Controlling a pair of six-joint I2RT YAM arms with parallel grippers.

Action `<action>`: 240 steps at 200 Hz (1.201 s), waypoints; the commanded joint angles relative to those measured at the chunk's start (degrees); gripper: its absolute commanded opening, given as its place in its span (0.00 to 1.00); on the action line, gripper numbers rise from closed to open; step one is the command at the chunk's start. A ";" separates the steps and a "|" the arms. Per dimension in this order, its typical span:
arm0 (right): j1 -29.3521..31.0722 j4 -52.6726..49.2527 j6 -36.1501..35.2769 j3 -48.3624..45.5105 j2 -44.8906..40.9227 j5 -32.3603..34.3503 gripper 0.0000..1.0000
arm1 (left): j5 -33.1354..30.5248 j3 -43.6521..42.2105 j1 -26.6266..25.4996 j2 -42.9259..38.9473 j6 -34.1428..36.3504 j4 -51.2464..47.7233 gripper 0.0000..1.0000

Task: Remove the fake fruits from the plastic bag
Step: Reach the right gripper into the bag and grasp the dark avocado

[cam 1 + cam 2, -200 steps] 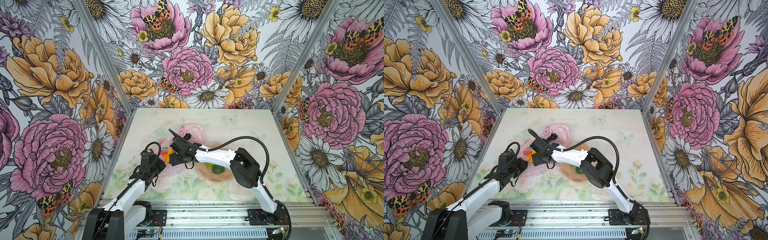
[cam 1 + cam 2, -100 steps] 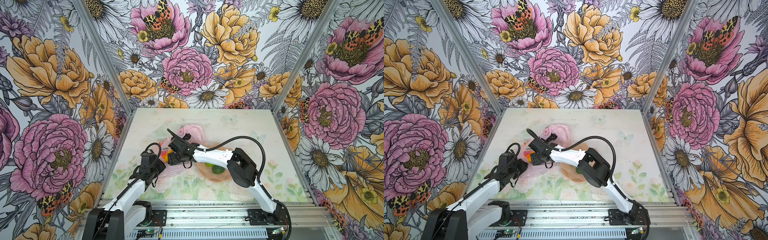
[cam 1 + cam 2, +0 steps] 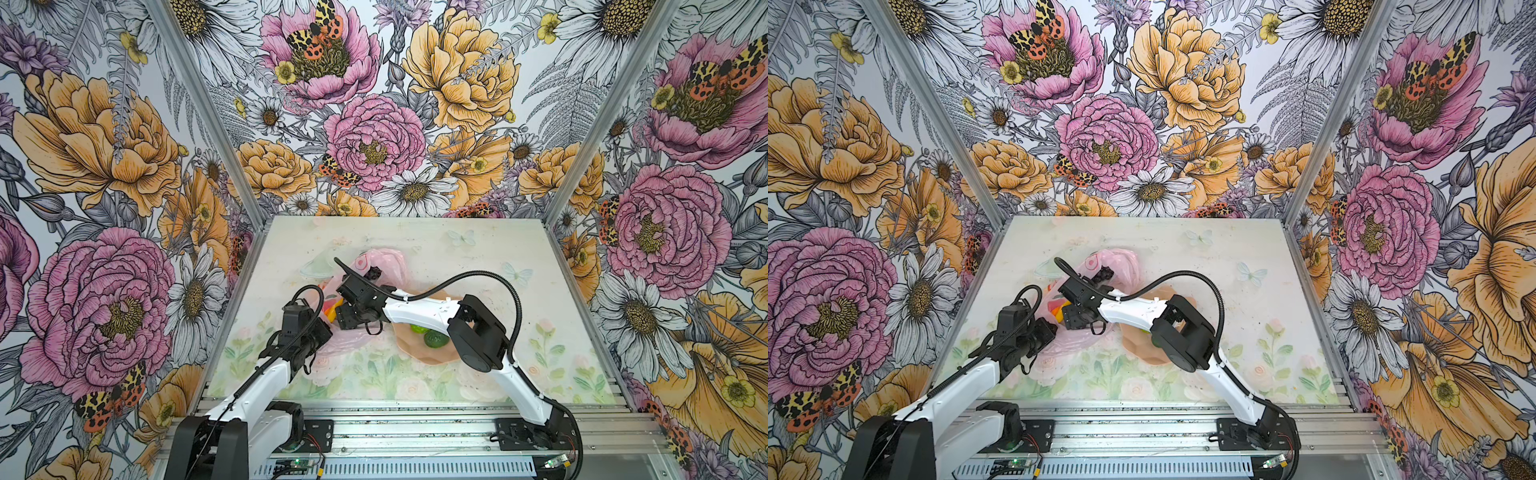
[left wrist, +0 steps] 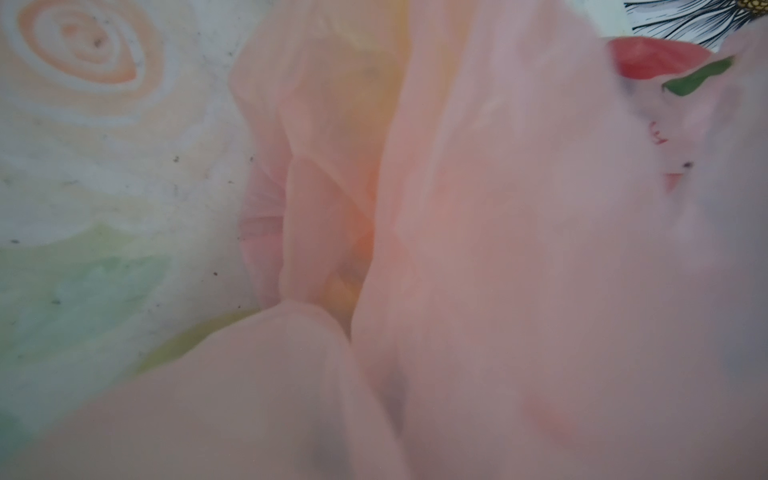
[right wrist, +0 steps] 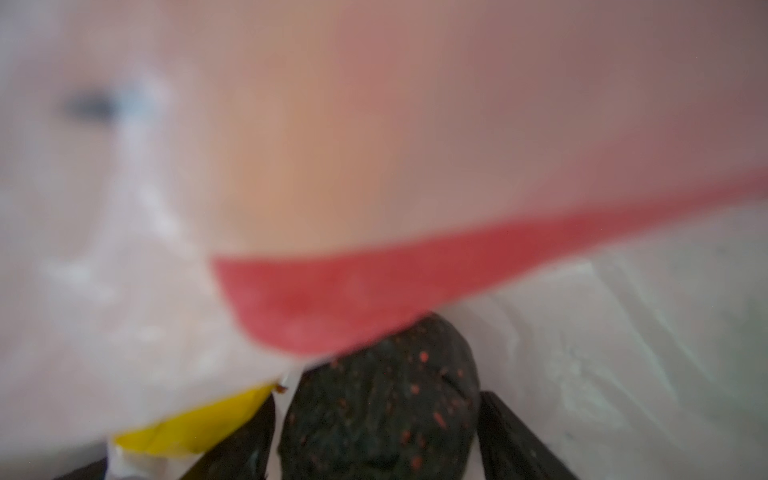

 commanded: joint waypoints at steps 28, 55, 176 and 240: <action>-0.54 -0.59 -1.47 -0.65 -1.83 3.72 0.73 | 2.25 0.66 0.66 0.20 1.55 1.60 0.18; -0.68 -0.77 -2.08 -1.91 -3.55 4.91 0.70 | 2.35 0.59 0.75 0.34 1.58 1.69 0.18; -1.26 -0.94 -4.41 -4.93 -8.56 7.87 0.68 | -6.09 9.73 -2.89 3.87 10.06 -1.49 0.17; -2.31 -0.94 -2.22 -2.11 -3.53 5.28 0.69 | -3.69 6.74 -3.60 3.98 11.90 4.22 0.17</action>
